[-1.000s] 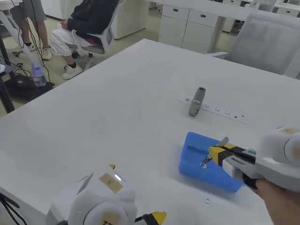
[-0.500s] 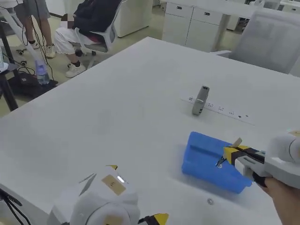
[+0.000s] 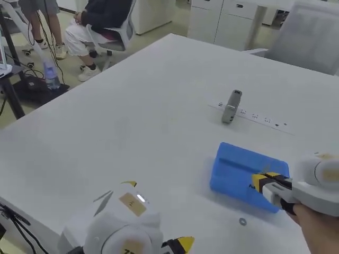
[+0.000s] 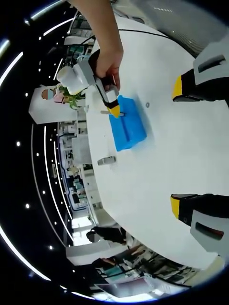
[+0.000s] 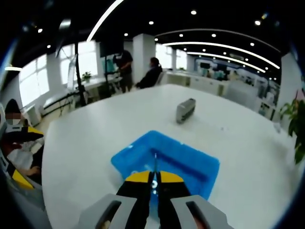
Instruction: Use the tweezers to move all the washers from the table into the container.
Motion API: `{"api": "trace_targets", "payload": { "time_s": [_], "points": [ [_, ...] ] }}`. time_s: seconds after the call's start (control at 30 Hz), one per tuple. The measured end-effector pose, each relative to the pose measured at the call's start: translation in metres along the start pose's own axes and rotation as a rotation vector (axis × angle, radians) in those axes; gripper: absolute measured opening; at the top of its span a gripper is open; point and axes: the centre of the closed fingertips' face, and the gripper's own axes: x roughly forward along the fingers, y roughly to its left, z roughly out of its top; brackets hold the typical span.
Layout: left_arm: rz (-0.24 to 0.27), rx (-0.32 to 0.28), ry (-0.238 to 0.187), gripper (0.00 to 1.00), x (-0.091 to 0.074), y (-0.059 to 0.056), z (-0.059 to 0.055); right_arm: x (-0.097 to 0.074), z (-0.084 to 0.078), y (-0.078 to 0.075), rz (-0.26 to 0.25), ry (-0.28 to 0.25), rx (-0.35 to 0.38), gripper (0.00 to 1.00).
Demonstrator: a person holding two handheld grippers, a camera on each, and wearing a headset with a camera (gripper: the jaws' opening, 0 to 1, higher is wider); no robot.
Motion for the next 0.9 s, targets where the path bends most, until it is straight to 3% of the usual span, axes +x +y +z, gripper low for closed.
{"api": "trace_targets", "payload": {
  "time_s": [0.43,0.7,0.9],
  "points": [
    [0.001,0.001,-0.003,0.8,-0.0005,0.0001,0.0009,-0.0029,-0.0062,-0.0051,-0.03,0.003,0.031,0.01],
    [0.003,0.001,-0.01,0.8,-0.0011,0.0007,0.0017,0.0012,-0.0039,-0.0023,-0.03,0.021,-0.026,0.01],
    [0.006,0.003,-0.012,0.8,-0.0013,0.0012,0.002,-0.002,-0.0066,-0.0037,-0.009,0.019,0.068,0.01]
  ]
}}
